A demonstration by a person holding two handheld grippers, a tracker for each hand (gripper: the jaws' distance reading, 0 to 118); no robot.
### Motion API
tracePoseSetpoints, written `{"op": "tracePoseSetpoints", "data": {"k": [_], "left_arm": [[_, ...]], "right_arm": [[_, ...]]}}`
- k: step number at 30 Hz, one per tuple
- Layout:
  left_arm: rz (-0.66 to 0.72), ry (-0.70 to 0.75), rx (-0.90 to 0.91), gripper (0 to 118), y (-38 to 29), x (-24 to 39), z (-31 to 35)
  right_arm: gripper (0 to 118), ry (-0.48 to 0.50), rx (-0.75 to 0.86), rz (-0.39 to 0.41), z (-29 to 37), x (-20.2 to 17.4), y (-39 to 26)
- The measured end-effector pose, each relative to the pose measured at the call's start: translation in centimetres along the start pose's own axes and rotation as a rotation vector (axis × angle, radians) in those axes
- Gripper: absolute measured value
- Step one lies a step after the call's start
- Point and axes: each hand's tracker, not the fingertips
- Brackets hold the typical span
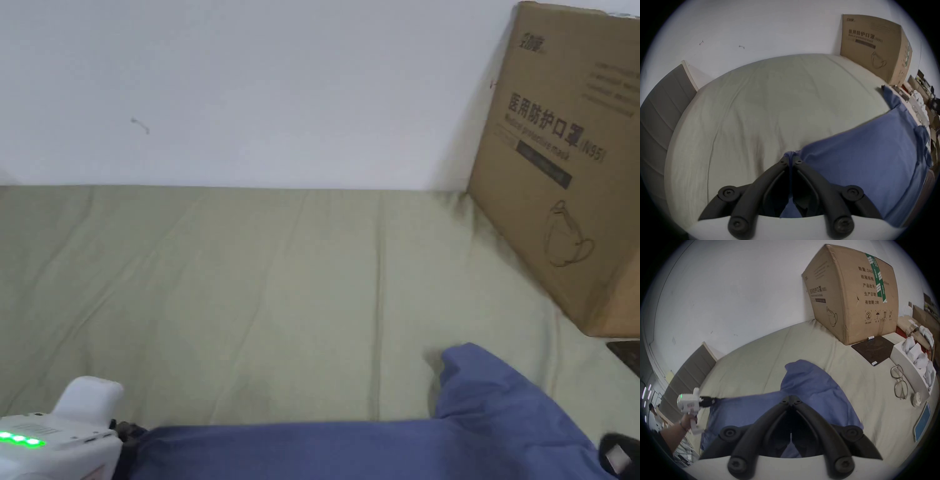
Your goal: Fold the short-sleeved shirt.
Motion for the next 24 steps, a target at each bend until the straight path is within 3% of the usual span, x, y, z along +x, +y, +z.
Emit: {"op": "tracePoseSetpoints", "data": {"k": [4, 7, 8, 9, 10, 11, 18, 19, 20, 22, 23, 24], "left_arm": [[0.075, 0.008, 0.170, 1, 0.8, -0.6, 4.0], [0.158, -0.022, 0.212, 1, 1.6, -0.7, 6.2], [0.164, -0.017, 0.214, 1, 1.6, -0.8, 6.5], [0.167, -0.017, 0.211, 1, 1.5, -0.8, 6.7], [0.172, -0.016, 0.210, 1, 2.1, -0.7, 7.2], [0.177, -0.017, 0.209, 1, 2.0, -0.8, 7.3], [0.177, 0.016, 0.175, 1, 1.3, -0.8, 6.9], [0.179, 0.017, 0.159, 1, 1.3, -0.8, 6.6], [0.180, 0.022, 0.147, 1, 1.2, -0.8, 6.3], [0.189, 0.025, 0.119, 1, 1.1, -0.8, 5.8], [0.195, 0.024, 0.115, 1, 1.0, -0.8, 5.7], [0.200, 0.021, 0.113, 1, 0.9, -0.8, 5.7]], "right_arm": [[0, -0.008, -0.034, 0.020, -5.5, 1.7, 3.9], [0, -0.060, -0.176, 0.043, -11.4, 3.7, 6.2], [5, -0.048, -0.235, 0.055, -13.1, 4.1, 6.7], [35, -0.068, -0.264, 0.048, -14.6, 4.6, 7.1], [81, -0.114, -0.300, 0.056, -16.0, 4.8, 7.4], [118, -0.163, -0.328, 0.058, -17.4, 5.2, 7.5], [111, -0.260, -0.420, 0.089, -22.6, 6.7, 7.9], [100, -0.286, -0.438, 0.096, -23.7, 7.2, 7.3], [73, -0.291, -0.459, 0.094, -24.0, 7.3, 7.3], [56, -0.279, -0.495, 0.106, -24.0, 7.0, 6.9], [49, -0.326, -0.475, 0.182, -23.4, 6.8, 6.9], [41, -0.263, -0.468, 0.187, -22.8, 6.3, 7.1]]}}
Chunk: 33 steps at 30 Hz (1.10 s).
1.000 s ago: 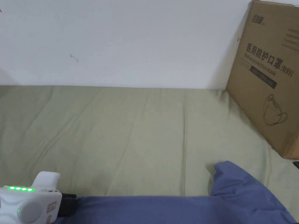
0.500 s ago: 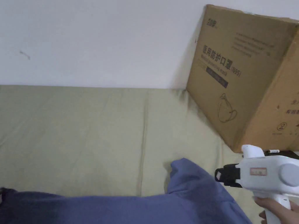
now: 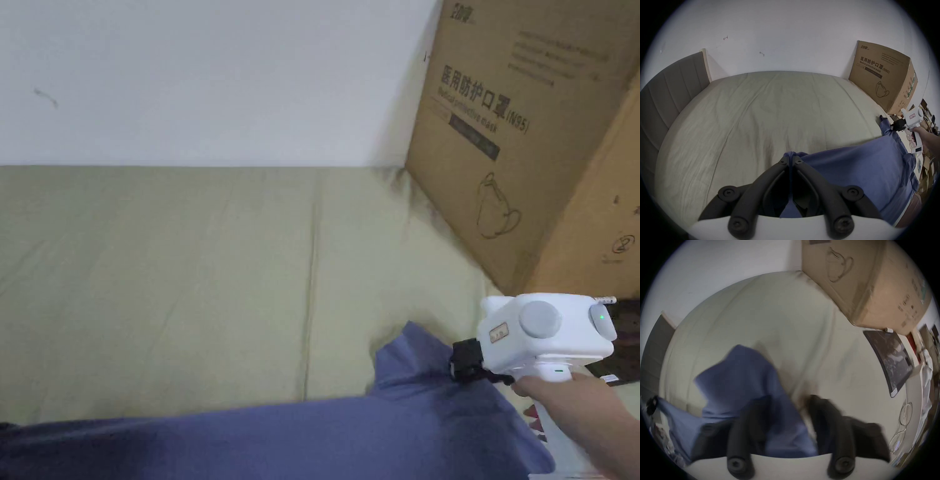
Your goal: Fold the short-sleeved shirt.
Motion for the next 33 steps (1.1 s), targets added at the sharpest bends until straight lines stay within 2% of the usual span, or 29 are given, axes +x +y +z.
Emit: {"op": "tracePoseSetpoints", "data": {"k": [1, 2, 4, 6, 8, 10, 11, 14, 21, 27, 33], "left_arm": [[0.006, -0.005, -0.001, 1, -0.1, 0.0, 0.0], [0.009, -0.007, -0.001, 1, -0.2, 0.0, 0.0], [0.006, 0.008, -0.004, 1, -0.3, 0.0, 0.0], [-0.014, 0.072, -0.016, 1, -0.6, 0.3, 0.3], [0.008, 0.046, -0.008, 1, -0.7, -0.1, 1.1], [0.032, 0.034, 0.017, 1, -0.7, -0.5, 1.9], [0.036, 0.033, 0.026, 1, -0.4, -0.6, 2.2], [0.046, 0.023, 0.070, 1, 0.9, -1.0, 3.2], [0.070, 0.039, 0.171, 1, 4.4, -0.9, 5.8], [0.055, -0.038, 0.125, 1, 2.8, -1.7, 7.9], [-0.001, -0.125, -0.010, 1, -4.2, -3.6, 10.5]], "right_arm": [[32, 0.063, -0.012, 0.009, 0.5, -0.2, -0.1], [0, 0.126, -0.033, 0.004, 0.9, -0.3, -0.3], [0, 0.179, -0.005, -0.003, 2.7, -1.0, -1.3], [0, 0.176, 0.104, -0.017, 5.2, -1.1, -2.4], [0, 0.148, 0.232, -0.113, 8.2, -0.4, -3.7], [0, 0.196, 0.325, -0.214, 10.9, 0.6, -4.7], [0, 0.208, 0.351, -0.236, 11.9, 1.1, -4.9], [0, 0.214, 0.399, -0.252, 14.7, 2.0, -4.6], [0, 0.192, 0.513, -0.222, 20.4, 0.1, -4.2], [0, 0.211, 0.493, -0.233, 21.8, 1.1, -8.0], [0, 0.200, 0.283, -0.257, 21.6, 2.0, -19.4]]}}
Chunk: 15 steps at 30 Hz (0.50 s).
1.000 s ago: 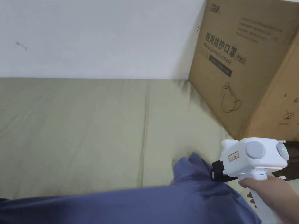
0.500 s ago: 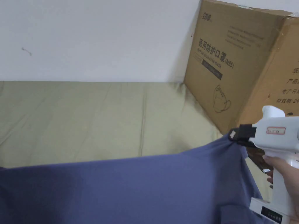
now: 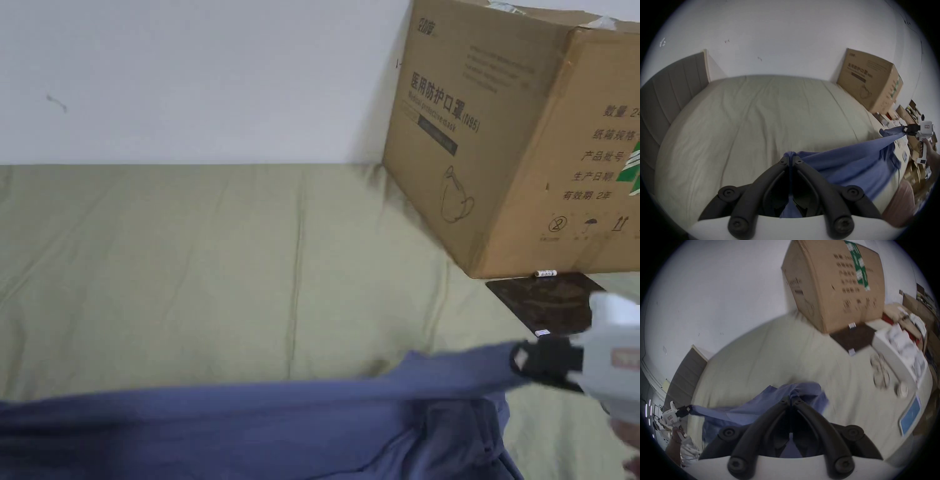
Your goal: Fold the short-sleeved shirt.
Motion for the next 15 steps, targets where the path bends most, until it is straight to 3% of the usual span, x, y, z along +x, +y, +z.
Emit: {"op": "tracePoseSetpoints", "data": {"k": [3, 7, 10, 11, 12, 14, 15], "left_arm": [[-0.013, -0.034, -0.099, 1, -4.1, -0.2, 1.4], [0.021, -0.072, -0.174, 5, -8.4, -0.7, 1.6], [0.045, -0.059, -0.188, 31, -9.6, -1.1, 1.5], [0.048, -0.046, -0.188, 50, -9.8, -1.2, 1.6], [0.053, -0.028, -0.189, 72, -9.8, -1.3, 1.9], [0.061, -0.006, -0.177, 115, -9.5, -1.4, 2.8], [0.067, -0.007, -0.146, 118, -9.2, -1.3, 3.7]], "right_arm": [[0, -0.037, -0.088, 0.003, 1.6, 1.9, -5.4], [0, -0.084, -0.198, -0.048, 0.9, 4.5, -10.2], [1, -0.135, -0.194, -0.061, -0.5, 4.5, -11.0], [13, -0.140, -0.177, -0.056, -0.6, 4.4, -10.9], [39, -0.148, -0.151, -0.043, -0.4, 4.1, -10.6], [115, -0.160, -0.098, 0.017, 0.3, 2.7, -10.2], [117, -0.143, -0.075, 0.050, 0.9, 2.0, -9.9]]}}
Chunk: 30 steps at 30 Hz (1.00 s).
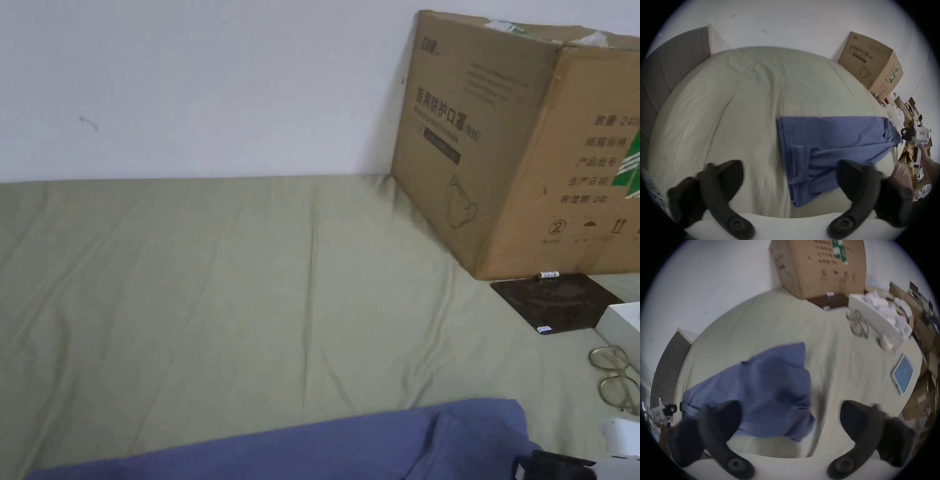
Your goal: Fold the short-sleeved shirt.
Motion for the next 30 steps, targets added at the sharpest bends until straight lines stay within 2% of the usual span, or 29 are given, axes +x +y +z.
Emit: {"op": "tracePoseSetpoints", "data": {"k": [1, 2, 5, 8, 9, 10, 13, 14, 15, 16, 18, 20, 22, 25, 28, 29, 30], "left_arm": [[0.008, -0.015, 0.041, 118, 0.4, 0.3, 1.0], [0.019, -0.033, 0.079, 118, 0.8, 0.8, 1.9], [0.020, -0.069, 0.190, 118, 2.2, 3.4, 4.2], [-0.017, -0.028, 0.408, 117, 2.9, 7.7, 6.7], [-0.026, -0.002, 0.502, 113, 2.8, 9.2, 7.5], [-0.033, 0.031, 0.594, 103, 2.5, 10.7, 8.2], [-0.063, 0.035, 0.767, 82, 1.7, 14.0, 9.6], [-0.074, 0.050, 0.782, 39, 1.5, 14.4, 9.2], [-0.095, 0.091, 0.772, 6, 1.7, 15.2, 9.0], [-0.118, 0.124, 0.772, 1, 1.6, 15.8, 9.1], [-0.126, 0.072, 0.757, 1, 1.7, 16.2, 9.0], [-0.218, 0.188, 0.683, 1, 2.1, 16.4, 8.4], [-0.199, 0.168, 0.620, 1, 2.6, 14.1, 8.1], [-0.020, 0.018, 0.380, 1, 4.1, 7.1, 6.5], [0.287, -0.317, 0.023, 5, 4.0, -1.2, 2.3], [0.360, -0.380, -0.018, 29, 2.9, -2.9, 1.0], [0.412, -0.377, -0.005, 64, 2.3, -4.5, 0.1]], "right_arm": [[118, 0.042, 0.116, 0.010, 1.0, -0.9, 0.5], [118, 0.064, 0.100, 0.047, 1.4, -1.9, 0.8], [117, 0.098, 0.249, 0.111, 4.1, -5.5, 1.1], [117, 0.103, 0.586, 0.146, 7.4, -9.0, -0.4], [117, 0.102, 0.692, 0.146, 8.1, -10.1, -1.1], [115, 0.096, 0.775, 0.134, 8.7, -11.1, -1.7], [109, 0.024, 0.896, 0.123, 9.9, -14.0, -3.5], [75, 0.051, 0.901, 0.148, 10.0, -14.4, -3.7], [23, 0.076, 0.867, 0.175, 10.2, -14.5, -3.2], [0, 0.088, 0.807, 0.189, 10.3, -14.5, -3.0], [0, 0.159, 0.803, 0.196, 10.7, -14.5, -2.6], [0, 0.138, 0.819, 0.180, 11.4, -14.4, -2.6], [0, 0.148, 0.805, 0.183, 12.1, -14.0, -2.4], [0, 0.168, 0.738, 0.232, 12.5, -13.6, -2.2], [0, 0.157, 0.683, 0.269, 12.4, -13.4, -2.3], [0, 0.154, 0.668, 0.268, 12.3, -13.4, -2.4], [0, 0.156, 0.648, 0.263, 12.2, -13.3, -2.4]]}}
